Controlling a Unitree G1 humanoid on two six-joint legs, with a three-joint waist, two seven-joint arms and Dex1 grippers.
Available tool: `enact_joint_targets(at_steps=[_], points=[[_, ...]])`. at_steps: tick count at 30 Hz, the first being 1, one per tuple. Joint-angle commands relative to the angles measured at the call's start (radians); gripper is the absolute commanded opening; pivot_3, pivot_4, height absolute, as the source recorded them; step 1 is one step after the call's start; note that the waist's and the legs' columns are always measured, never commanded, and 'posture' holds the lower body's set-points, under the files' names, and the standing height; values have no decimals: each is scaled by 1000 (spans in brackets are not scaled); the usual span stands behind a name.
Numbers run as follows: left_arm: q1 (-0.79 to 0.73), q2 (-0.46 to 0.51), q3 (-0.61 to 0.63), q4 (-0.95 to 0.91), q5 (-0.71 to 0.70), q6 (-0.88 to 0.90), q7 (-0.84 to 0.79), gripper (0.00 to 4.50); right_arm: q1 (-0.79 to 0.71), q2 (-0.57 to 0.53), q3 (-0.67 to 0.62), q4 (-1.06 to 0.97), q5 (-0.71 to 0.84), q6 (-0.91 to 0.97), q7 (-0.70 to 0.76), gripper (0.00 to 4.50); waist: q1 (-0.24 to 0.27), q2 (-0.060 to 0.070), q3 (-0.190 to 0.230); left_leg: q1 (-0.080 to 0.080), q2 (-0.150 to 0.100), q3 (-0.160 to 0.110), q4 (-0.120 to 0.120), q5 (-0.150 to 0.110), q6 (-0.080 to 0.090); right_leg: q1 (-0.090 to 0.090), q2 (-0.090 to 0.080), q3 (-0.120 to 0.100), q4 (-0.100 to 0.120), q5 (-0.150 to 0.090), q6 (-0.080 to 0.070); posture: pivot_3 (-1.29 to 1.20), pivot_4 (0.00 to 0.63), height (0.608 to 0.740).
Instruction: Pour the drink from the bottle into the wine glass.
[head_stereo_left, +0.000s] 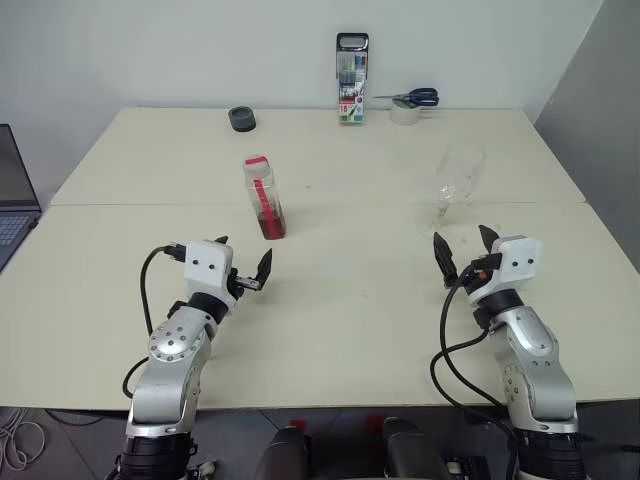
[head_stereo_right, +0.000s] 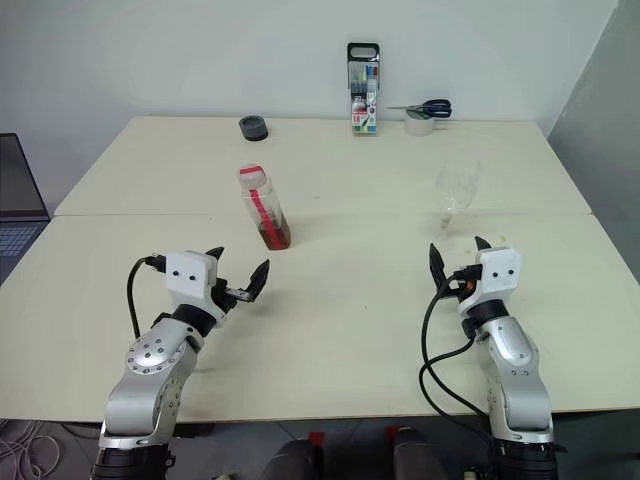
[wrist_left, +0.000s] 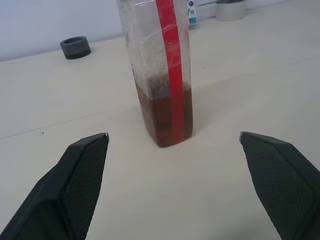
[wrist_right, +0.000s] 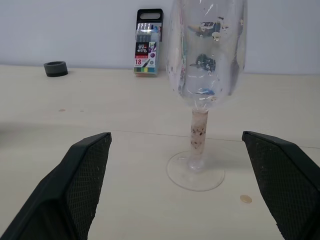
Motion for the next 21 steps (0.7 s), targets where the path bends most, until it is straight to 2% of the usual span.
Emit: enact_joint_targets(at_steps=[1,7,14,21], points=[[5,4,2,-56,4,1,3,4484,4,-4,-9,-18,9,-8,-3,4500,0,0,0,0,0,0,0,0,0,0,0,0,0,0,0,0,150,740],[6,3,5,-56,1,3,4,4484,13,-6,-8,-25,12,-4,-1,4500,0,0,0,0,0,0,0,0,0,0,0,0,0,0,0,0,150,740],[-25,-14,6,-19,-28,33,-3,4484,30,-139,117,-200,185,167,247,4500,0,0,0,0,0,0,0,0,0,0,0,0,0,0,0,0,150,740],[-100,-26,-12,32,-21,44,3,4484,-30,-248,165,-294,277,311,334,4500,1,0,0,0,-1,-1,1,0,0,1,0,-1,0,0,0,0,150,740]])
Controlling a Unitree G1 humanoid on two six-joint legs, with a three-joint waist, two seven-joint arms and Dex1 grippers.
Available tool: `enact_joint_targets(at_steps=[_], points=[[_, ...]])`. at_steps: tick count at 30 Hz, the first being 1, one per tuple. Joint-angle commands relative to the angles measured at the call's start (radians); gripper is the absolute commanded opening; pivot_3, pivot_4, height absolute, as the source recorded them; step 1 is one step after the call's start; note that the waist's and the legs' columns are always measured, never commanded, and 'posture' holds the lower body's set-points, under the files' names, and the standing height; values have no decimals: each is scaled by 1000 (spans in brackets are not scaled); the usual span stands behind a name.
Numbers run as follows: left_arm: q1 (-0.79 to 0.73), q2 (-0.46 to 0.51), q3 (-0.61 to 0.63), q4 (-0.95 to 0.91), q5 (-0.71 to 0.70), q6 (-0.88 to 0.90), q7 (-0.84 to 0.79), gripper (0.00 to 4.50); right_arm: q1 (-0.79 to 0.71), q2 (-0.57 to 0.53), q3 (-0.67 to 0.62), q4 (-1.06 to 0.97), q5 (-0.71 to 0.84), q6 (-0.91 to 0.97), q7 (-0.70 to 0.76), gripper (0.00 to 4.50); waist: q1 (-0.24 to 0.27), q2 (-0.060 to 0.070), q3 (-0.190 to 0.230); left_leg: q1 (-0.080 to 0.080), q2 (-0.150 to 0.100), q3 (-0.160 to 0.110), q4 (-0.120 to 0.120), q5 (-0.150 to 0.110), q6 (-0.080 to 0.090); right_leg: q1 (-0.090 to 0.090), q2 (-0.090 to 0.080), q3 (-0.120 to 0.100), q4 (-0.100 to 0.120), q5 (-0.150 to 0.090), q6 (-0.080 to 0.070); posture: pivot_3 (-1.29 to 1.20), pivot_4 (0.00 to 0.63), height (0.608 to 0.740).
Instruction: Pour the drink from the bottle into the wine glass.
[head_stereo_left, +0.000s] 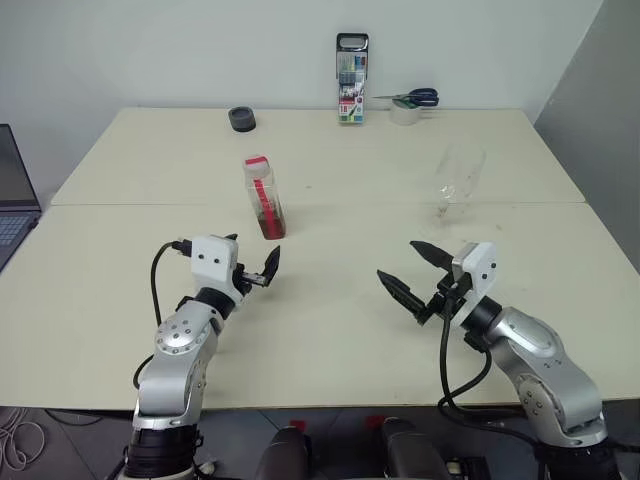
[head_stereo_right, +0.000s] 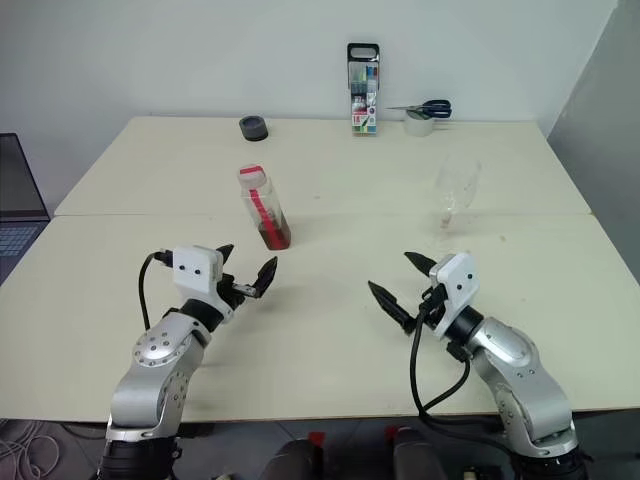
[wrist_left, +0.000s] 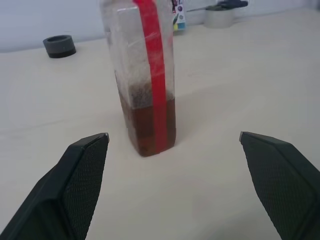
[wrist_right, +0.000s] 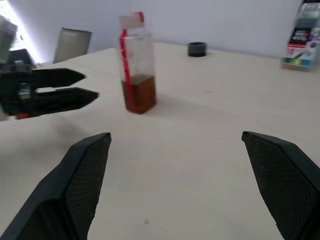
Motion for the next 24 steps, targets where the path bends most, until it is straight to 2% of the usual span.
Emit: enact_joint_targets(at_steps=[1,6,24], points=[[-53,-8,-5,24,23,10,35,4484,-36,-30,-9,-49,51,50,27,4500,0,0,0,0,0,0,0,0,0,0,0,0,0,0,0,0,150,740],[-154,-48,-29,101,52,8,88,4484,-76,-61,-26,-28,75,81,45,4500,2,-1,0,-1,-1,-1,1,0,0,0,0,-1,0,0,0,0,150,740],[-315,-111,-10,297,130,-81,230,4484,-161,-135,-45,-26,165,152,125,4500,3,-1,0,-1,-1,-1,1,0,0,0,-1,-1,0,0,0,0,150,740]])
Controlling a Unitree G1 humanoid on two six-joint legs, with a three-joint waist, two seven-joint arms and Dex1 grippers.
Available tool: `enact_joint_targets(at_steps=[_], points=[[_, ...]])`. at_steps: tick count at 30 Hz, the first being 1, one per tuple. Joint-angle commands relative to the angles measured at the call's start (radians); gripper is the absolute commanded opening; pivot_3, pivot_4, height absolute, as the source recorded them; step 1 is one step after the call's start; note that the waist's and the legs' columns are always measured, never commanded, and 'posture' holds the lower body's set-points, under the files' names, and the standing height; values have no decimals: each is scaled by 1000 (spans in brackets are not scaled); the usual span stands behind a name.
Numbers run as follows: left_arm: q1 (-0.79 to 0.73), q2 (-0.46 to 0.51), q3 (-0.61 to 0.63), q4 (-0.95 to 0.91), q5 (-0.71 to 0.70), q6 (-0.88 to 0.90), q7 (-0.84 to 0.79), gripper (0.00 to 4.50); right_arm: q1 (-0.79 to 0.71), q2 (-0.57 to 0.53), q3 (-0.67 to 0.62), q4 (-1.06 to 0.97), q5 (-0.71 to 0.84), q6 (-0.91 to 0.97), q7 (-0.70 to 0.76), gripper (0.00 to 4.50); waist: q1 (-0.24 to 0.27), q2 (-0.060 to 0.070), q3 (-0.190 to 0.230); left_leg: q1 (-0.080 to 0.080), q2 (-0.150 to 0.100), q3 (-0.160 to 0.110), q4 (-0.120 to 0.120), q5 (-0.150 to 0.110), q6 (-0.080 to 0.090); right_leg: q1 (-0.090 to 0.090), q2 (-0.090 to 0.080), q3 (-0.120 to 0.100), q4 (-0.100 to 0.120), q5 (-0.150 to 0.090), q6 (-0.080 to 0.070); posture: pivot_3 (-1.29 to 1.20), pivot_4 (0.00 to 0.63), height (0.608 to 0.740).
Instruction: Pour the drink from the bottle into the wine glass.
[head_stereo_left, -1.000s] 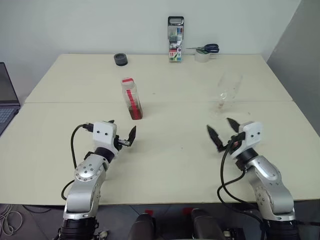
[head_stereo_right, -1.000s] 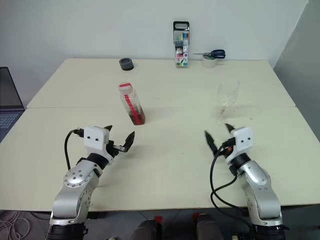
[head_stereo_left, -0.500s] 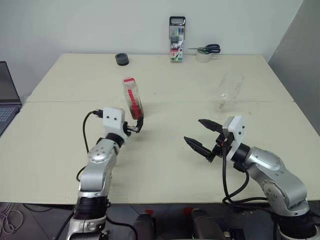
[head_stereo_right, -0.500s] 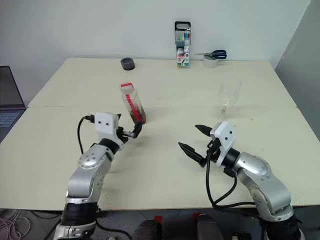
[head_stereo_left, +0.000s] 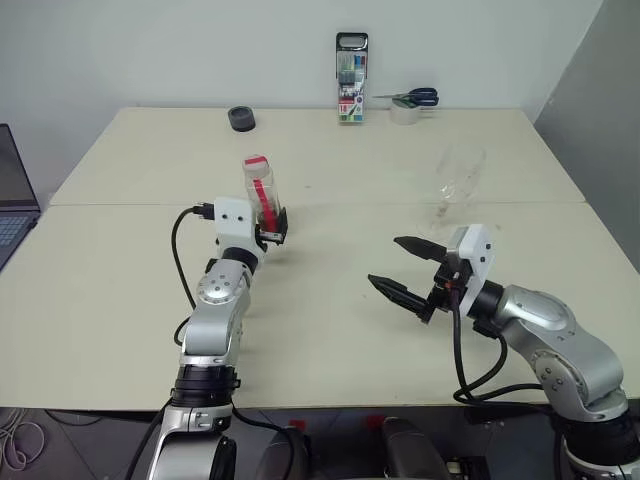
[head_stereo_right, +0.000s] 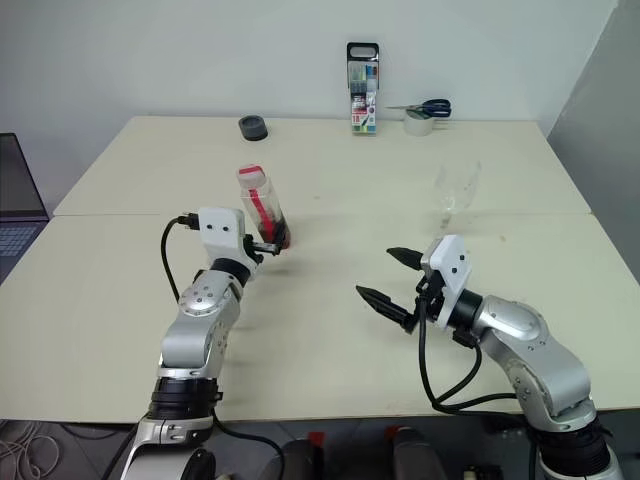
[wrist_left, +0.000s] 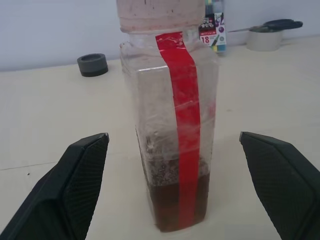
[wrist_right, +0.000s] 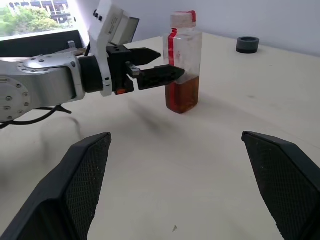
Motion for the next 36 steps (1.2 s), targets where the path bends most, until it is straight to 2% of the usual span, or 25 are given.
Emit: enact_joint_targets(at_steps=[1,9,20,32,36], points=[[-42,0,14,16,8,-33,15,4484,-50,-28,-36,-30,65,32,37,4500,0,0,0,0,0,0,0,0,0,0,0,0,0,0,0,0,150,740],[-123,-9,22,101,-1,-58,22,4484,-121,-50,-52,-10,99,61,49,4500,0,0,0,-1,0,-1,0,0,0,0,0,-1,0,0,0,0,150,740],[-260,-27,21,250,24,-107,84,4484,-135,-51,-59,1,97,63,44,4500,0,-1,0,-1,-1,-1,0,0,0,0,-1,-1,0,0,0,0,150,740],[-304,-35,21,319,27,-104,120,4484,-144,-63,-72,12,101,68,48,4500,0,-1,0,-1,-1,-1,0,0,0,0,-1,-1,0,0,0,0,150,740],[-309,-32,17,326,23,-116,102,3531,-150,-62,-71,20,99,66,48,4500,0,-1,0,-1,-1,-1,0,0,0,0,-1,-1,0,0,0,0,150,740]])
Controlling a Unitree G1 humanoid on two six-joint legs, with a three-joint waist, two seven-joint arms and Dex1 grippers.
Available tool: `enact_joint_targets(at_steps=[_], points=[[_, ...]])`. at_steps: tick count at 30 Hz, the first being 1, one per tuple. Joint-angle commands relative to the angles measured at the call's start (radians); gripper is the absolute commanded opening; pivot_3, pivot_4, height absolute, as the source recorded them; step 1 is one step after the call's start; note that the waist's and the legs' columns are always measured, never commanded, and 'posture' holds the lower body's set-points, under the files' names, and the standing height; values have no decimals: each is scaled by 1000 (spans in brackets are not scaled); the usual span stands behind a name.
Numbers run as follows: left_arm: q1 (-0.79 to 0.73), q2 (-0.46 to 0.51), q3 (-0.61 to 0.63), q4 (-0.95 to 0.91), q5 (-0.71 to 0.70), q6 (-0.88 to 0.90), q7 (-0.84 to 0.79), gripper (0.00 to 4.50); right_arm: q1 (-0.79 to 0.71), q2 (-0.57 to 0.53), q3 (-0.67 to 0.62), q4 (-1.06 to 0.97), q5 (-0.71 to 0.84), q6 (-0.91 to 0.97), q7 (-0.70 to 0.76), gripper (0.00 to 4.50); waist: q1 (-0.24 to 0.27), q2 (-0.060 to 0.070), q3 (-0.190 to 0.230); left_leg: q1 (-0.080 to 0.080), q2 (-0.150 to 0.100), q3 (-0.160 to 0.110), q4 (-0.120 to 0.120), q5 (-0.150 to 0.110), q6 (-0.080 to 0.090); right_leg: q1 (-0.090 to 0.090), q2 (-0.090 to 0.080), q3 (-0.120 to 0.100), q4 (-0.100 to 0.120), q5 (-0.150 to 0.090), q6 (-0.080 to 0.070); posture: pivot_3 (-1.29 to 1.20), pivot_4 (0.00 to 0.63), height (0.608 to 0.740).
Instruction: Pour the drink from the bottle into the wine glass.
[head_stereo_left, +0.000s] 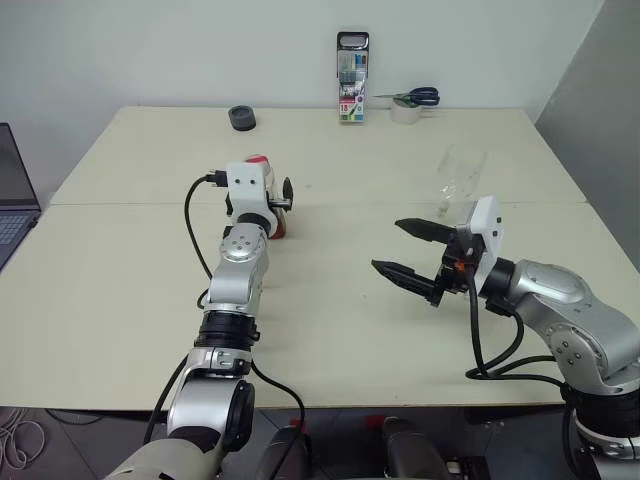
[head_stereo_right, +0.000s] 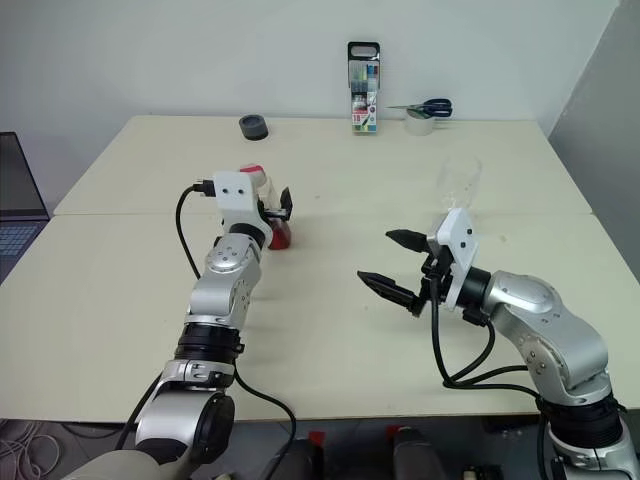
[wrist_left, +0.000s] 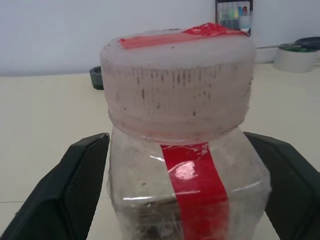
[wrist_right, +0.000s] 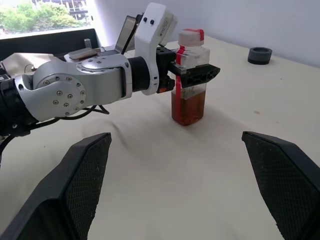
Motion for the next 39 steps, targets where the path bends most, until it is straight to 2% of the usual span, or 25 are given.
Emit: enact_joint_targets(at_steps=[1,4,6,16,22,25,28,33,39], points=[[-32,5,2,-6,4,-31,-8,3219,-23,-6,-25,-16,14,-9,7,4500,0,0,0,0,0,0,0,0,0,0,0,0,0,0,0,0,150,740],[-32,9,3,0,1,-34,-20,2208,-24,-6,-24,-15,14,-10,7,4500,0,0,0,0,0,0,0,0,0,0,0,0,0,0,0,0,150,740],[-28,12,3,2,-2,-35,-29,1794,-25,-5,-24,-14,13,-12,6,4500,0,0,0,0,0,0,0,0,0,0,0,0,0,0,0,0,150,740],[77,22,1,-118,-62,-16,-146,1769,-26,-1,-29,-29,16,-8,-10,4500,0,0,0,0,0,0,0,0,0,0,0,0,0,0,0,0,150,740],[119,53,-59,-247,-198,67,-429,1767,-58,6,-70,-64,71,41,-67,4500,2,0,0,0,0,0,0,0,0,0,-1,0,0,0,0,0,150,740],[93,106,-135,-301,-279,114,-679,1765,-127,29,-85,-94,129,130,-159,4500,0,0,0,-2,-1,-1,1,0,0,0,-1,-2,0,0,0,0,150,740],[52,149,-177,-289,-314,114,-843,1765,-183,56,-77,-103,154,189,-229,4500,-2,0,0,-2,-1,-2,1,0,0,0,-1,-3,0,0,0,0,150,740],[-22,182,-216,-223,-331,90,-1036,1765,-220,85,-18,-113,124,204,-277,4500,-4,0,0,-2,0,-3,0,0,0,0,-1,-6,0,0,0,0,150,740],[-45,185,-251,-194,-312,63,-1155,1764,-223,103,51,-92,31,162,-296,4500,-4,0,0,-3,0,-5,1,0,0,0,-1,-8,0,0,-1,0,150,740]])
